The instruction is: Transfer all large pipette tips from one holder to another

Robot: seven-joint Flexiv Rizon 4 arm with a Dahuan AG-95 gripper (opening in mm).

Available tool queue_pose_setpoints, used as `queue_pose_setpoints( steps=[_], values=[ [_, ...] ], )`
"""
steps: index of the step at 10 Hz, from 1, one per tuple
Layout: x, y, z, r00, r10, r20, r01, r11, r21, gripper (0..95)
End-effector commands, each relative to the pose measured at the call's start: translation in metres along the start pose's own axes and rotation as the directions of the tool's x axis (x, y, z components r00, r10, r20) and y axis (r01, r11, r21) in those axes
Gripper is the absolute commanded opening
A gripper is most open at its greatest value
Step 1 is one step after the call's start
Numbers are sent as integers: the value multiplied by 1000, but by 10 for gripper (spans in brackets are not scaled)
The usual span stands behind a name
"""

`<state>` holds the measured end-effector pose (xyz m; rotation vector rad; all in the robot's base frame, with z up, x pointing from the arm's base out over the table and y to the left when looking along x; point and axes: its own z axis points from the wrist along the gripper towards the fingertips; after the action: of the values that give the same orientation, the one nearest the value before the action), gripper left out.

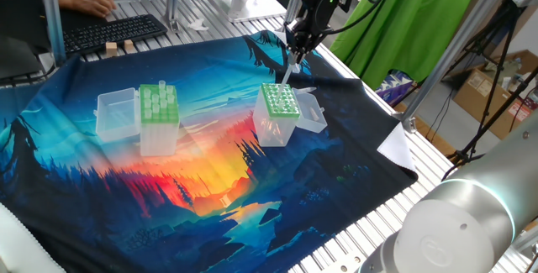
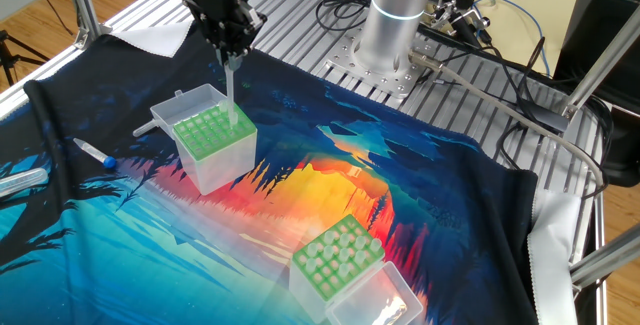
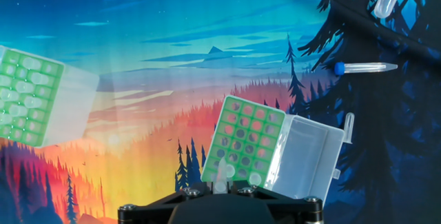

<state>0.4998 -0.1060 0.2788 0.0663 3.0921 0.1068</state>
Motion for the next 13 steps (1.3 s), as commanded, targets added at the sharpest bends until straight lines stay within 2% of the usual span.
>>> queue_pose_setpoints(
  steps=[1,6,9,10,11,13],
  values=[
    [0,0,2,1000,4,0,-4,1000,2,0],
    [-1,-1,4,1000,3,-11,-3,1000,6,0],
    [-1,-1,4,1000,5,-9,-5,1000,11,0],
    [-1,-1,4,999,10,-31,-9,1000,17,0],
    [-1,-1,4,997,28,-70,-26,999,27,0],
    [-1,-1,4,992,71,-105,-66,997,48,0]
  ],
)
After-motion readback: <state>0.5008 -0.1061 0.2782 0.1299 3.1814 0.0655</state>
